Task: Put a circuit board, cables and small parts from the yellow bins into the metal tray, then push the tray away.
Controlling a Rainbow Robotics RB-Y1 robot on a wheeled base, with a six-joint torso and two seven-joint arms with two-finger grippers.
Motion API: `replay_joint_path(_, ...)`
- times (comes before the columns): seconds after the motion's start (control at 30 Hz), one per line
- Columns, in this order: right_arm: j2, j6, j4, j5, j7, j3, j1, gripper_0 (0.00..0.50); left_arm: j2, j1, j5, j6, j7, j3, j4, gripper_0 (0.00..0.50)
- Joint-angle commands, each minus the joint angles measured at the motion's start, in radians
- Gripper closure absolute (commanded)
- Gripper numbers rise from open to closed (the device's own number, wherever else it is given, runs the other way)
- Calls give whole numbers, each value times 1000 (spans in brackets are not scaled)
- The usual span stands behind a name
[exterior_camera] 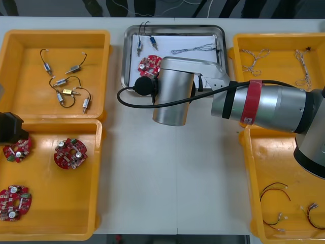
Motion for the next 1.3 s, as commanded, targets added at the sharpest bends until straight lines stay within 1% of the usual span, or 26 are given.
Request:
replay_joint_path(0.03,21,-5,-7,-30,26,-52,-54,0,45,16,6,-10,-41,31,-29,0)
replay_joint_path(0.2,21,15,-24,-64,28,-87,-54,0,45,16,6,-10,-41,31,-29,0)
replay_joint_path(0.3,21,76,-65,-82,28,-119,-54,0,45,16,6,-10,-41,31,-29,0)
replay_joint_path(0.4,20,178,-151,-109,25,-170,-37,0,45,16,6,-10,-41,31,-29,0)
replay_joint_path(0.47,21,224,-200,-116,20,-202,-19,0,45,16,6,-10,-41,31,-29,0)
replay_joint_path(0.6,21,342,-332,-118,11,-276,34,0,45,16,6,-10,-41,31,-29,0)
replay_joint_path(0.73,20,449,-437,-118,-1,-326,75,0,45,16,6,-10,-41,31,-29,0)
replay_joint_path(0.9,21,606,-593,-116,-17,-406,170,0,45,16,6,-10,-41,31,-29,0)
replay_joint_path(1.03,21,617,-696,-101,-20,-486,242,0,45,16,6,-10,-41,31,-29,0)
replay_joint_path(1.1,20,617,-766,-73,-15,-536,299,0,45,16,6,-10,-41,31,-29,0)
replay_joint_path(1.2,18,617,-834,-41,-12,-584,351,0,45,16,6,-10,-41,31,-29,0)
replay_joint_path(1.3,6,617,-882,-35,-18,-633,389,0,45,16,6,-10,-41,31,-29,0)
